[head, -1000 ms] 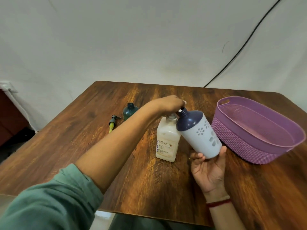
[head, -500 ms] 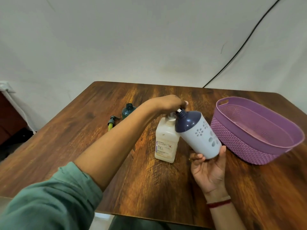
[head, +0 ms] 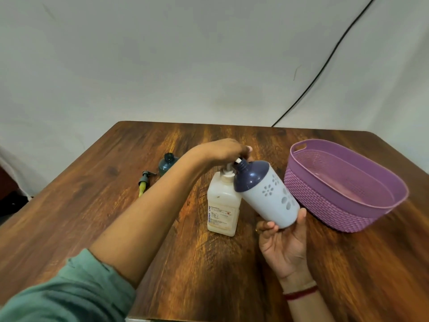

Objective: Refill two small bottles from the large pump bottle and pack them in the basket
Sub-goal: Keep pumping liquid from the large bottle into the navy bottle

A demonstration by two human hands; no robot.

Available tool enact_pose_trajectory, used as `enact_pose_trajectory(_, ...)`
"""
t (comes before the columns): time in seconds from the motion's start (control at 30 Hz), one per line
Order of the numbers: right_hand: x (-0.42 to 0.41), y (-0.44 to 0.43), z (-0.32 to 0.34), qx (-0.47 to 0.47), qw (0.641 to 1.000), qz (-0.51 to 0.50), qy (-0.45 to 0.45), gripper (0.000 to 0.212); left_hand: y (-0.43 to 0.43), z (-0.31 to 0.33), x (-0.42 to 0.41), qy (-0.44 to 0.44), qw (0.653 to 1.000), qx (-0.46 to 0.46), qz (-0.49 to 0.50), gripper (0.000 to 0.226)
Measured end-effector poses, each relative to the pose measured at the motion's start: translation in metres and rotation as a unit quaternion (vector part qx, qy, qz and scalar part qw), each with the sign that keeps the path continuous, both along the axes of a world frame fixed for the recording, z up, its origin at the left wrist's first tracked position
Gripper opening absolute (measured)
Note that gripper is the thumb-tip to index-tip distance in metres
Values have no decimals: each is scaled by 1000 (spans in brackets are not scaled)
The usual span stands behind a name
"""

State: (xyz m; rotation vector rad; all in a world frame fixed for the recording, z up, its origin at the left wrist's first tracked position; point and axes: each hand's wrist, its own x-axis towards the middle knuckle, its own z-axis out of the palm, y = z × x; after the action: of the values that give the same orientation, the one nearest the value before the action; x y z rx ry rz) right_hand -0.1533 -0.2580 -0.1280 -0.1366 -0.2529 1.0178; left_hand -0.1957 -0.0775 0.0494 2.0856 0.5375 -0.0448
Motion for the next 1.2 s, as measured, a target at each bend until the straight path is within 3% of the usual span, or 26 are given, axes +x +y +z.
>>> enact_pose_trajectory(0.17,5,3,-6,-16,999,20,-31,53,-3,-11,0,-19,999,-29,28,31)
enact_pose_trajectory(0.4,1,-2,6,9,999,-26,-23,66,-1,0,-2,3,1000,7,4,38)
enact_pose_trajectory(0.6,-1,2,1,-16,999,23,-27,54,-1,-13,-3,-20,997,-43,53,30)
enact_pose_trajectory(0.83,-1,3,-5,0,997,48,-65,59,-2,4,-8,9,1000,20,1,44)
enact_pose_trajectory(1.07,-2,1,-3,15,998,50,-42,54,-3,-12,-3,-8,999,-23,30,28)
enact_pose_trajectory(1.2,-8,2,4,3,997,41,-63,56,0,-8,-4,6,1000,15,17,28)
